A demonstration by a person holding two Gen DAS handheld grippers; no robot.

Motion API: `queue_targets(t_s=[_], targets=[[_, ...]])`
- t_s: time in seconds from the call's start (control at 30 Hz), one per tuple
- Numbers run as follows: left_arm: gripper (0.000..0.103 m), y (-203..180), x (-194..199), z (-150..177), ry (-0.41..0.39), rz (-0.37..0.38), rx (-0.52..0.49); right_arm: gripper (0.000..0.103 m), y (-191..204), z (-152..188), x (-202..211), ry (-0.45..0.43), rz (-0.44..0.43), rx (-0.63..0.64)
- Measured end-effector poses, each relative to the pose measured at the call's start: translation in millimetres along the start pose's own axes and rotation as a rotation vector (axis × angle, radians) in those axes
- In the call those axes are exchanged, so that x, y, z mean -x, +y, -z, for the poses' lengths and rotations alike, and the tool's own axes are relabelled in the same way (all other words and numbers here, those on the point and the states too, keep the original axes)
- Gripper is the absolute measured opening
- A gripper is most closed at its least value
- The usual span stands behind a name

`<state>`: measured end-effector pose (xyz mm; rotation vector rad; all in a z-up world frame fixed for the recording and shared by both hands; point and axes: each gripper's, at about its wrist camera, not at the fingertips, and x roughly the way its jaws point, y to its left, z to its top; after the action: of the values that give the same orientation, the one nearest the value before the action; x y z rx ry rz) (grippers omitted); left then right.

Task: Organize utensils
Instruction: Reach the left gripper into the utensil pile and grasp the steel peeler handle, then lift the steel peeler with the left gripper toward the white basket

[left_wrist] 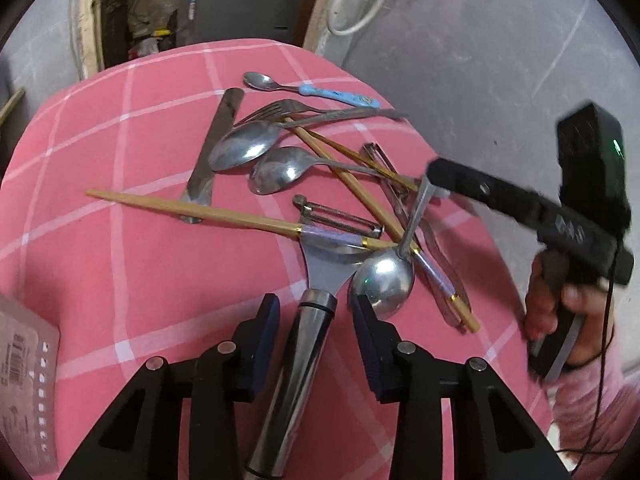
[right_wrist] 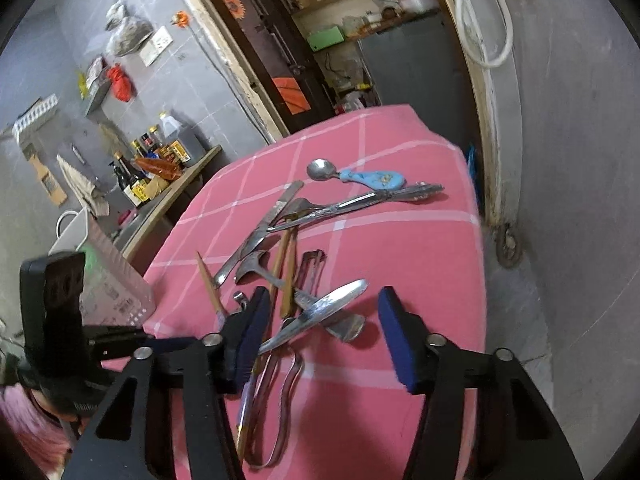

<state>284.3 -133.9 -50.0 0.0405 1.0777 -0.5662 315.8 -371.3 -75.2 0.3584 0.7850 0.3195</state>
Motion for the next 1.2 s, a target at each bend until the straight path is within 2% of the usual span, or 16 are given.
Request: queue_targets(t_s=[0.13, 0.2, 0.27, 0.53, 0.73, 0.83, 1.0, 1.2], targets=[[0.027, -1, -2, -2, 0.016, -0.021, -0.03, 0.03, -7, -1, -14, 0.021, -0.046, -0.053], [0.023, 4, -2, -5, 0.024, -0.004, -0.014, 0.022, -6, 1, -18, 0.019, -0.054, -0.061], [0.022, 7, -3, -7, 0.031, 0.01, 0.002, 0.016, -2, 2, -21, 0.02, -0.06, -0.059], [0.019, 6, 2, 0, 0.013, 0.037, 0.046, 0.01, 2, 0, -6, -0.035, -0.137, -0.057], [0.018, 13, 31, 18, -0.072, 0.077, 0.117, 0.004, 24, -2, 29, -0.144, -0.221, -0.006], [0.018, 10, 41, 26, -0.078, 0.083, 0.111, 0.002, 39, -4, 45, -0.19, -0.243, 0.022], [0.018, 7, 49, 37, 0.003, 0.185, 0.151, 0.002, 52, -8, 61, -0.211, -0.234, 0.068], [0.018, -7, 68, 40, -0.027, 0.273, 0.141, 0.002, 58, -8, 79, -0.25, -0.224, 0.088]])
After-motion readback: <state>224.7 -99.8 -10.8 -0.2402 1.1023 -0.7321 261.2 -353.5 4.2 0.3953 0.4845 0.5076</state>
